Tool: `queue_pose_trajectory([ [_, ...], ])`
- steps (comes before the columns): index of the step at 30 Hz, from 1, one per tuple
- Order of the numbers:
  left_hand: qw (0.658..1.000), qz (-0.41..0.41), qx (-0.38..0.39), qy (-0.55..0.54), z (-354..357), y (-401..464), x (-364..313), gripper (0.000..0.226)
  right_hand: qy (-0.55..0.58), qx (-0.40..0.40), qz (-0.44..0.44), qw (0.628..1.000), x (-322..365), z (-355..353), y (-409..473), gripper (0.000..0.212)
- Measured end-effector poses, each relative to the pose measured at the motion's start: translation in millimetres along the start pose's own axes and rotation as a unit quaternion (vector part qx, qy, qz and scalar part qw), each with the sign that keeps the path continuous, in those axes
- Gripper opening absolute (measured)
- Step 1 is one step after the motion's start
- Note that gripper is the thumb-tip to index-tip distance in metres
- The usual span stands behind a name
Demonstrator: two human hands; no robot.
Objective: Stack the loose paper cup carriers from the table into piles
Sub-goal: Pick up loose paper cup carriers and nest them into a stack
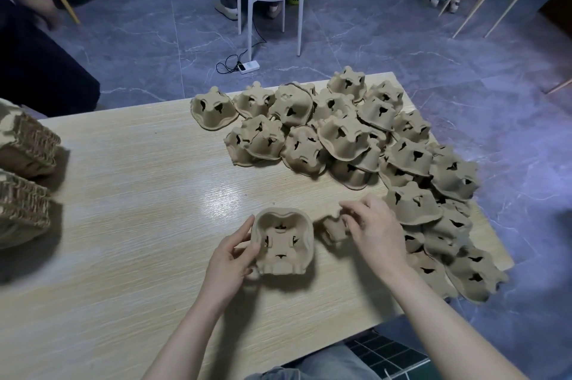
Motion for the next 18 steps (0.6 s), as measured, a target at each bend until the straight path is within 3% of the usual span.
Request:
queue_pose_trajectory([
  [6,1.0,-0.009,0.002,0.013,-2,1,0,0.045,0.021,0.003,0.048,0.999,-8,3,-2,0.017],
  [12,0.996,0.028,0.051,0.066,-2,1,4,0.053,0.085,0.022,0.067,0.994,-10,0,-8,0.01],
  [18,0.996,0.029,0.042,0.079,-2,0,5,0.048,0.161,-0.08,0.043,0.983,6,-27,-15,0.014],
])
Point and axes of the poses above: each hand's wrist, its own y-axis towards the middle knuckle, its own z-axis out of the palm, x = y × z, the point moved 1 cm from there along y, towards the middle knuckle, and after that the axes turned 13 degrees about -y, right-handed, at the moved point
